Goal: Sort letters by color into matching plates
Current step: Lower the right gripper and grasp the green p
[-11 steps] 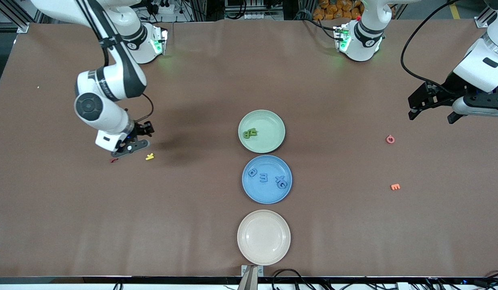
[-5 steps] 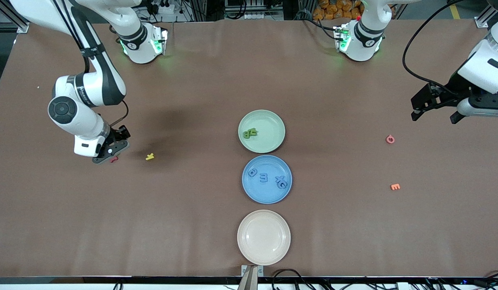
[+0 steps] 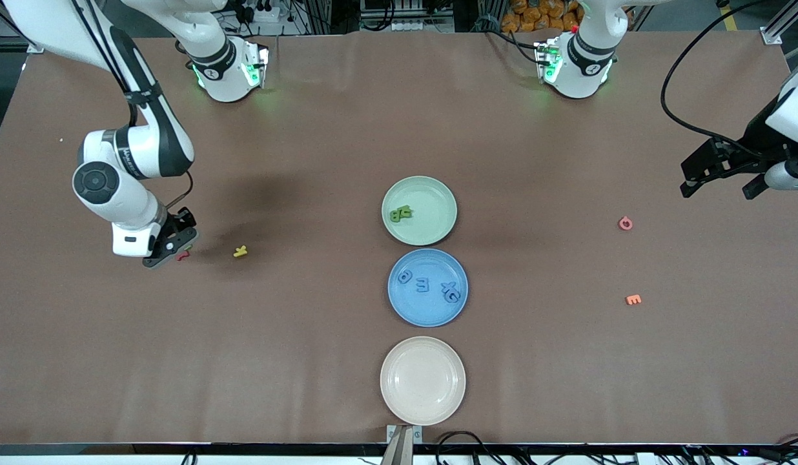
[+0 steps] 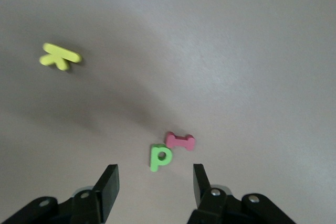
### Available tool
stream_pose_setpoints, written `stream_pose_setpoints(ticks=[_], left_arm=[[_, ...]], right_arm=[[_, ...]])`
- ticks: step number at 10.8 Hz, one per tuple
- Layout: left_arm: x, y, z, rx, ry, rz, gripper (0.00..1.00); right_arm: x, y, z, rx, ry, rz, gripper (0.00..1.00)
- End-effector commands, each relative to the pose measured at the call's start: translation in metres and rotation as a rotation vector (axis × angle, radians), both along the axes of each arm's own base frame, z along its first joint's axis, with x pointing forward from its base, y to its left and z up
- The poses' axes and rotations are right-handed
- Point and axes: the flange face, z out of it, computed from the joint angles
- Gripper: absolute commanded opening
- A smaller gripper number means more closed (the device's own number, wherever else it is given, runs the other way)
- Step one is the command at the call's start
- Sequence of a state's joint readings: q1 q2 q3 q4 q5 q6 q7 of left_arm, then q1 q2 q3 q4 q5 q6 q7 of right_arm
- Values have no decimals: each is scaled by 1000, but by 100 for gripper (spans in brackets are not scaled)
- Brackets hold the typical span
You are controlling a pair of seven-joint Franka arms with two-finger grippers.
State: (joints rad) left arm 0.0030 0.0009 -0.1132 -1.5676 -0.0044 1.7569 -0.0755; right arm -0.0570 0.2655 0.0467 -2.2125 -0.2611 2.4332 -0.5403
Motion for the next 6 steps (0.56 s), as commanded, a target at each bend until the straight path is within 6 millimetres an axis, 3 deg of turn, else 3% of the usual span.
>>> stream_pose_setpoints(ticks=[1,6], left_arm=[[0,-2,6,13,1,12,100],[0,1,8,21,-3,12,100]], right_arm=[[-1,-19,-16,-10,7,20,65],[-8,-37,-51,-3,45,-25,65]])
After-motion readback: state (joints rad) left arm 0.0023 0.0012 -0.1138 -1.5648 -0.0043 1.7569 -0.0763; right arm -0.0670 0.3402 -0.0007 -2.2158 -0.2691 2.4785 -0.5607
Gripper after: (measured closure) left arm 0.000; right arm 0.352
